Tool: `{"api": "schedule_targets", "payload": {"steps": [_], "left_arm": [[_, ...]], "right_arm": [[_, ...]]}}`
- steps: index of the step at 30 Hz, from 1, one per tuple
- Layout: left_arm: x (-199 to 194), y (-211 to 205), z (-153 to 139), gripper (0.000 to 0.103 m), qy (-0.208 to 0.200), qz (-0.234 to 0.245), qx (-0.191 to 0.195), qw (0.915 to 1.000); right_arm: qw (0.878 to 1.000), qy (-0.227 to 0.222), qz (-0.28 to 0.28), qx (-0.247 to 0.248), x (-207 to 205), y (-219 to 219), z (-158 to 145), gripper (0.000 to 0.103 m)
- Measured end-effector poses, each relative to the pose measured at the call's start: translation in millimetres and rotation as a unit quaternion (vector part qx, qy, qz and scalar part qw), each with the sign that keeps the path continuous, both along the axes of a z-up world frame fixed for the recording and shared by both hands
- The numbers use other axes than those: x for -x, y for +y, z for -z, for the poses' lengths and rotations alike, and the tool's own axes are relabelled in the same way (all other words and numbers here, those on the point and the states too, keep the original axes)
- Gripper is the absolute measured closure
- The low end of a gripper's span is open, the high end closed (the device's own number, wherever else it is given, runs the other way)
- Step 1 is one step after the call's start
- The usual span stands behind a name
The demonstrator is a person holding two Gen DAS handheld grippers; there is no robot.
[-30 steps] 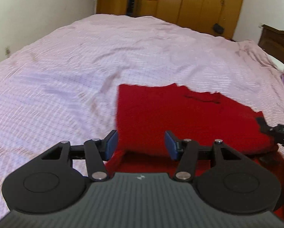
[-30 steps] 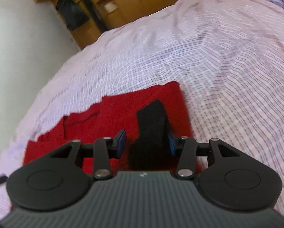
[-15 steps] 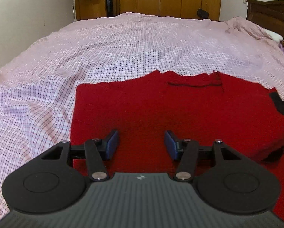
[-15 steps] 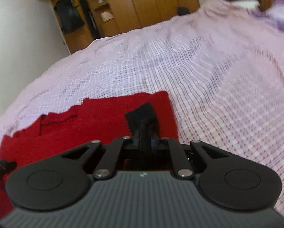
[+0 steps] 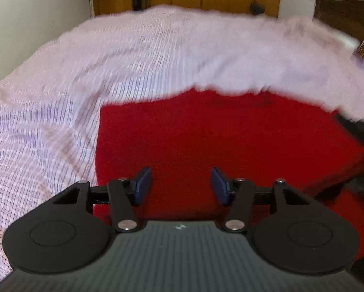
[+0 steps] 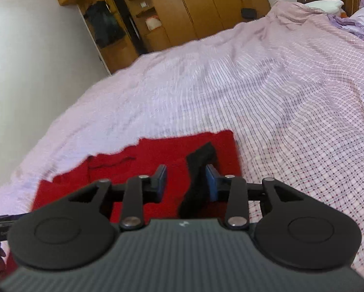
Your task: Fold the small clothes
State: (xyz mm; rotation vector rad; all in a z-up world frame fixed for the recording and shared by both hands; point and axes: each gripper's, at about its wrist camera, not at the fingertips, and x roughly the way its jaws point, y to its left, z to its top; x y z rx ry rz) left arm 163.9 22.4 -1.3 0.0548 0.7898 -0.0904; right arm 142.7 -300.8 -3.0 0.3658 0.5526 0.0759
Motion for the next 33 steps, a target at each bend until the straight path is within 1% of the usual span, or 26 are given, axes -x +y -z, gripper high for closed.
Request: {"api": "schedule_targets", "payload": {"steps": [2,3,5,7,9,11,12,14,15,17,20,22,23,24,25,28,29,30,33], "left_arm": [[-6,1,10,0.041,0.000,-0.001,0.002,1.0000],[-8,1,11,0.041,-0.001,-0.001,0.000,1.0000],[-10,-3,11,0.041,-0.003,0.002,-0.011,0.9999],[-10,-5,13,0.040,-0.008,0.006,-0.020,0.9997],[-8,-4,11,0.040,-0.011,0.005,-0.016,0.9998],[-1,-2,3,0.040,-0.012,0.003,-0.013,0.9998],[5,-1,-2,0.040,-0.014,0.003,-0.014,0.9998],[17,2,-12,0.040,-0.019,0.002,-0.022,0.9996],[25,3,-17,0.040,-0.021,0.000,-0.026,0.9994],[39,7,-27,0.040,-0.026,-0.004,-0.035,0.9991],[64,16,-41,0.040,-0.036,-0.004,-0.036,0.9987],[80,23,-51,0.039,-0.041,-0.003,-0.032,0.9986],[90,26,-56,0.039,-0.043,-0.005,-0.030,0.9986],[96,27,-60,0.039,-0.044,-0.011,-0.028,0.9985],[103,29,-64,0.039,-0.045,-0.015,-0.026,0.9985],[128,35,-74,0.037,-0.049,-0.012,-0.018,0.9986],[135,36,-76,0.037,-0.047,-0.010,-0.020,0.9986],[142,36,-77,0.037,-0.043,-0.008,-0.022,0.9988],[165,39,-80,0.036,-0.030,0.008,-0.023,0.9993]], "right_arm": [[0.999,0.040,0.012,0.009,-11,2,20,0.067],[0.999,0.046,0.011,0.006,-14,0,29,0.067],[0.999,0.034,0.002,0.010,-17,-2,38,0.067],[0.999,0.036,0.002,0.001,-19,-5,36,0.067],[0.999,0.032,0.003,0.003,-18,-4,36,0.067],[0.999,0.031,0.006,0.007,-12,-2,26,0.066],[0.999,0.032,0.003,0.010,-7,-1,19,0.063],[1.000,0.031,-0.004,0.000,5,1,6,0.058],[0.999,0.029,-0.009,-0.009,11,1,0,0.058],[0.999,0.016,-0.027,-0.018,28,4,-15,0.058],[0.998,-0.011,-0.056,-0.009,58,10,-41,0.058],[0.997,-0.020,-0.081,-0.004,77,12,-59,0.058],[0.995,-0.022,-0.093,0.001,84,13,-67,0.054],[0.994,-0.025,-0.105,0.007,93,15,-75,0.048],[0.993,-0.025,-0.115,0.015,100,19,-82,0.047],[0.987,-0.021,-0.149,0.052,123,30,-99,0.046],[0.985,-0.017,-0.158,0.070,132,35,-104,0.043],[0.982,-0.012,-0.166,0.087,139,39,-107,0.041],[0.971,0.005,-0.195,0.137,161,52,-112,0.041]]}}
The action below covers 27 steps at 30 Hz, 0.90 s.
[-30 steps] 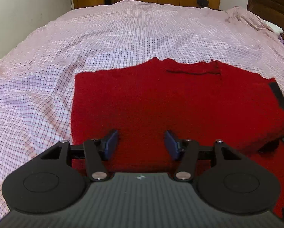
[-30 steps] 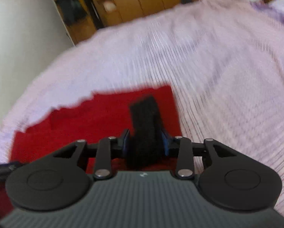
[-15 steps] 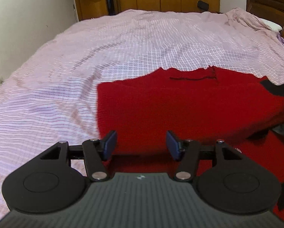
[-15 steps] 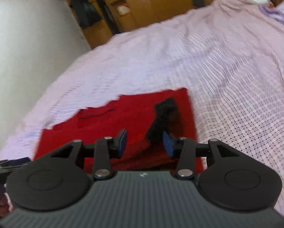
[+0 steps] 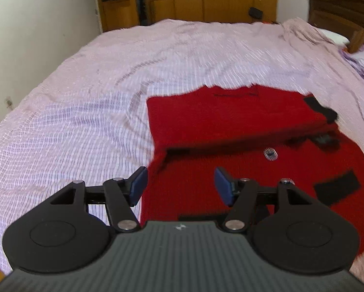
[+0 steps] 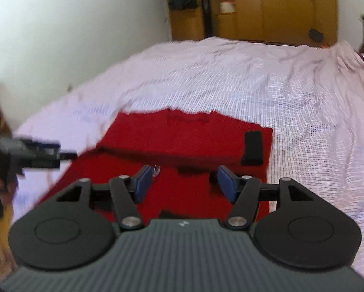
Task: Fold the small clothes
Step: 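Grasp the cardigan hem with the right gripper while the left gripper grasps the hem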
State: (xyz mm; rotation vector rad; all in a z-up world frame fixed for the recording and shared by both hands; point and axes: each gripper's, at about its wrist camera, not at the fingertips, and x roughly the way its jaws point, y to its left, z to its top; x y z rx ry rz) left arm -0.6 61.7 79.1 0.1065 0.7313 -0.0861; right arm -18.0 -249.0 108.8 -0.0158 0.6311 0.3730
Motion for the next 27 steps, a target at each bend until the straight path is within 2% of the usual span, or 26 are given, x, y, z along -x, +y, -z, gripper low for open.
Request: {"api": "schedule_targets", "payload": {"steps": [5,9,11,17,23,27], "left_arm": [[39,1,7,0.029,0.010,0.010,-0.003,0.9999],[63,1,22,0.025,0.021,0.017,0.006,0.9996],[72,-4,30,0.024,0.031,0.031,0.000,0.9990],[90,-18,50,0.024,0.050,0.063,0.001,0.9968],[101,-24,64,0.024,0.061,0.084,-0.017,0.9944],[110,-22,72,0.024,0.074,0.091,-0.012,0.9930]], "right_arm": [[0.997,0.024,-0.031,0.071,22,17,16,0.041],[0.994,0.047,-0.043,0.090,33,28,39,0.041],[0.990,0.056,-0.067,0.110,38,38,50,0.041],[0.973,0.053,-0.133,0.183,56,69,77,0.041],[0.965,0.052,-0.153,0.209,71,86,97,0.041],[0.957,0.054,-0.165,0.234,81,96,111,0.041]]}}
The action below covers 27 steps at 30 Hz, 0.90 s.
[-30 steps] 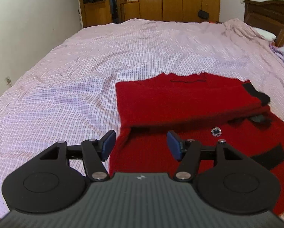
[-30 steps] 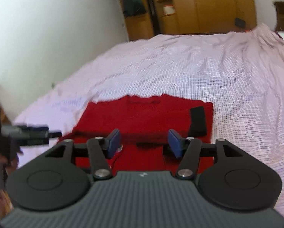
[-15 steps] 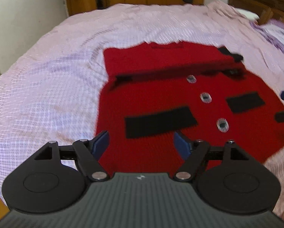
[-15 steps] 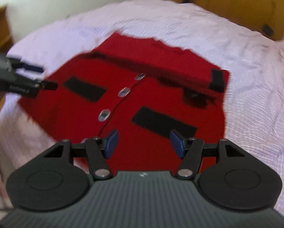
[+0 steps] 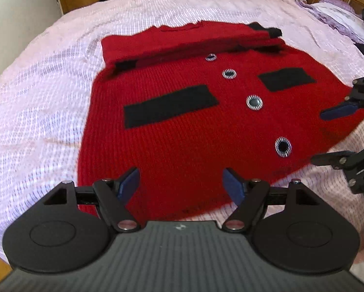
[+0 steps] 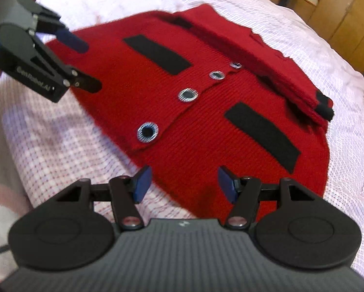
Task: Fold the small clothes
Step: 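Grasp the cardigan hem with the right gripper while the left gripper grasps the hem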
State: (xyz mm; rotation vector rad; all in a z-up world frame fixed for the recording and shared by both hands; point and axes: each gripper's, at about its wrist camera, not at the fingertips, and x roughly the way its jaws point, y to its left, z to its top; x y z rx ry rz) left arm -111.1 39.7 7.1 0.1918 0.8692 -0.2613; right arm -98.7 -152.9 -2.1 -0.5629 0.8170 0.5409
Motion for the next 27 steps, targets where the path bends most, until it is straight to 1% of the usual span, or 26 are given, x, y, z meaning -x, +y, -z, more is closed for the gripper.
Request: {"api": "schedule_targets", "payload": {"steps": [6,10,12,14,16,17,18,19,20,22,24,27], "left_arm": [[16,0,7,0.024,-0.002,0.006,0.009,0.9999],[20,-2,7,0.024,-0.005,0.012,0.007,0.9999],[23,-3,7,0.024,-0.006,0.015,0.010,0.9998],[26,-5,6,0.024,-0.008,0.020,0.010,0.9997],[29,-7,6,0.024,-0.013,0.032,0.008,0.9994],[30,-9,5,0.024,-0.016,0.038,0.008,0.9991],[32,-11,5,0.024,-0.019,0.046,0.009,0.9987],[34,-13,4,0.024,-0.021,0.052,0.009,0.9984],[35,-15,4,0.024,-0.023,0.059,0.009,0.9979],[37,-20,5,0.024,-0.029,0.068,0.004,0.9972],[36,-23,7,0.024,-0.037,0.070,-0.011,0.9968],[31,-25,12,0.024,-0.049,0.056,-0.045,0.9962]], "right_arm": [[0.998,-0.026,-0.032,0.055,19,17,19,0.041],[0.993,-0.068,-0.019,0.094,22,30,29,0.041],[0.992,-0.080,-0.007,0.093,21,32,28,0.042],[0.993,-0.087,0.009,0.073,19,30,23,0.042],[0.994,-0.095,0.024,0.051,18,26,16,0.054],[0.994,-0.096,0.030,0.042,17,25,13,0.070],[0.995,-0.094,0.035,0.031,15,22,9,0.090],[0.995,-0.087,0.040,0.016,12,19,6,0.093],[0.996,-0.080,0.047,0.001,9,17,4,0.091],[0.995,-0.080,0.056,-0.018,6,13,-1,0.093],[0.994,-0.088,0.060,-0.025,6,12,-4,0.093],[0.993,-0.093,0.066,-0.038,8,9,-10,0.093]]}}
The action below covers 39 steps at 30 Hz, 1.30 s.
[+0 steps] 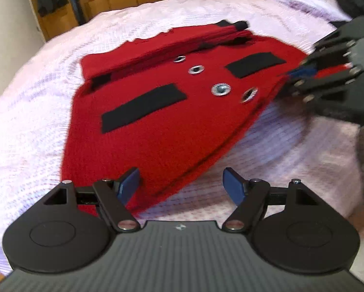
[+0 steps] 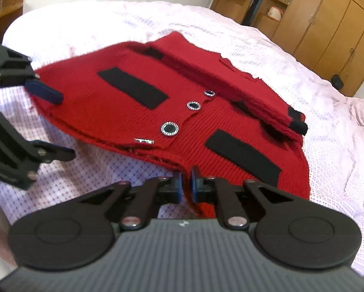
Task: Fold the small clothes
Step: 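Grasp the cardigan hem with the right gripper while the left gripper grasps the hem, then lift the hem with both grippers and fold it over toward the collar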
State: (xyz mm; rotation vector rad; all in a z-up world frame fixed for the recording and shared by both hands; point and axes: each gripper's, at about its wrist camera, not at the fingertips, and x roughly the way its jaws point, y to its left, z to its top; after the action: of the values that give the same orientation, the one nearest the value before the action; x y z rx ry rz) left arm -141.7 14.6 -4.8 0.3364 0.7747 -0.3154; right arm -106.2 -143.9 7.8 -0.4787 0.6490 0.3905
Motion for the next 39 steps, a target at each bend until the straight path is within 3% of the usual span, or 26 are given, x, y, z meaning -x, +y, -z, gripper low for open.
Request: {"api": "schedule_targets", "payload": {"steps": [5,8,10,13,20,23,27,31,34,35,39], "left_arm": [[-17,4,11,0.024,-0.043,-0.037,-0.061,0.9965],[-27,11,13,0.029,-0.056,-0.042,-0.063,0.9955],[-30,16,10,0.052,-0.057,-0.038,-0.039,0.9969],[-32,20,3,0.068,-0.055,-0.038,-0.003,0.9977],[-34,24,1,0.067,-0.053,-0.052,-0.008,0.9972],[-37,28,5,0.066,-0.042,-0.063,-0.005,0.9971],[-38,26,4,0.067,-0.050,-0.058,-0.003,0.9971],[-38,25,-4,0.087,-0.063,-0.051,0.021,0.9965],[-39,26,-16,0.090,-0.081,-0.051,0.035,0.9948],[-39,26,-20,0.091,-0.086,-0.050,0.038,0.9943],[-43,26,-33,0.092,-0.097,-0.054,0.045,0.9928]], "right_arm": [[1.000,0.002,0.001,-0.004,0,-5,1,0.093],[1.000,0.016,0.005,-0.004,-1,-10,5,0.091],[1.000,0.022,0.011,0.000,0,-14,8,0.091],[0.999,0.026,0.024,0.006,0,-23,10,0.091],[0.996,0.051,0.074,-0.018,-6,-63,10,0.088],[0.994,0.059,0.090,-0.037,-8,-79,10,0.077],[0.992,0.067,0.086,-0.059,-7,-85,8,0.077],[0.995,0.053,0.074,-0.032,-6,-74,10,0.077],[0.996,0.050,0.065,-0.023,-9,-68,12,0.080],[0.996,0.050,0.063,-0.026,-10,-67,11,0.093],[0.997,0.024,0.062,-0.026,-7,-66,-5,0.094]]}}
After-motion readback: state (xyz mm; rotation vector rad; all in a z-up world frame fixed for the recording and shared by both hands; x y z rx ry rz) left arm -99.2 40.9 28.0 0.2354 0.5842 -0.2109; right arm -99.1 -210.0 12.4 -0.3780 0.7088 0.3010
